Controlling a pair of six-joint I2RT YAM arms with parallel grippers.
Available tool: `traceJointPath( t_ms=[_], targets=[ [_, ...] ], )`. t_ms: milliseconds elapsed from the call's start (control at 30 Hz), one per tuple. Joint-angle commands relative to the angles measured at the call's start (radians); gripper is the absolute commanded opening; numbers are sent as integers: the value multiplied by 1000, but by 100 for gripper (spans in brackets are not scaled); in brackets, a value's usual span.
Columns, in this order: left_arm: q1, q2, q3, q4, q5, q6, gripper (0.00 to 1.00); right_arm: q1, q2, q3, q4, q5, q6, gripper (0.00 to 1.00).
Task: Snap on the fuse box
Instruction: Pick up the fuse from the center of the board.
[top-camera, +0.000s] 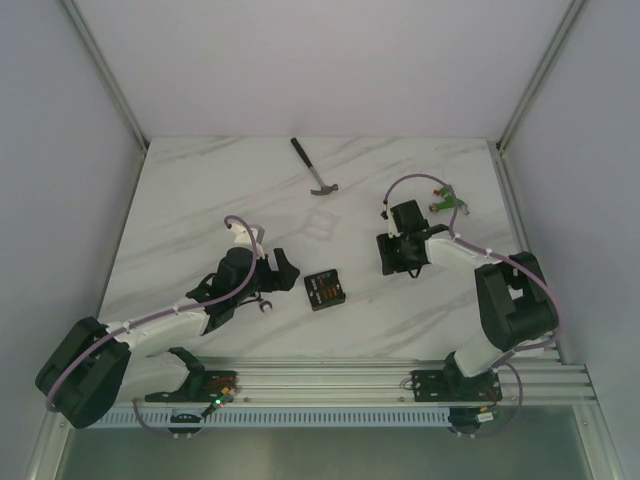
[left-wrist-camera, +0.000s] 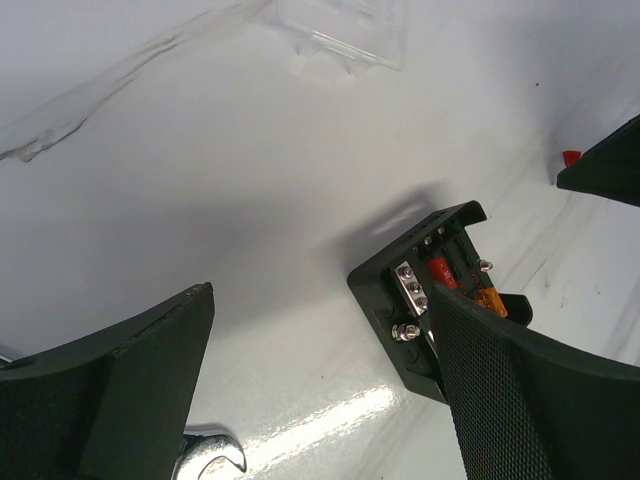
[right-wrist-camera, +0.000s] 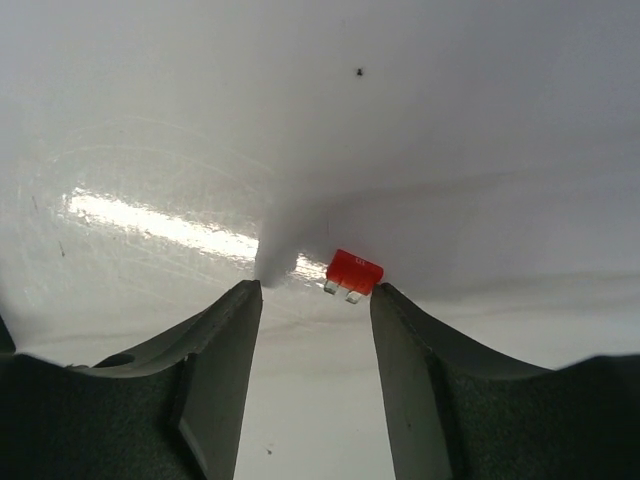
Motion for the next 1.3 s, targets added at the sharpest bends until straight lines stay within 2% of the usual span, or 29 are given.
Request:
traceJointPath(
  t_ms=[0,233,500,700,900,1067,1267],
  targets=[
    [0,-11,-1,-11,-16,15,96,10,-14,-16,-29,122,65,53],
    [0,-8,-1,-10,-19,15,97,23,36,10,-17,211,146,49],
    [0,-4,2,-10,-19,15,97,75,91,42,-19,244,218,49],
    [0,-7,-1,-10,-19,15,97,83,108,54,-42,259,263,44],
    [0,-7,1,-10,-16,17,97,83,86,41,-67,246,218,45],
    [0,-8,-1,-10,-14,17,97,76,77,37,-78,167,117,44],
    [0,-10,0,-11,-14,17,96,72,67,49,-94,99,103,42]
  ],
)
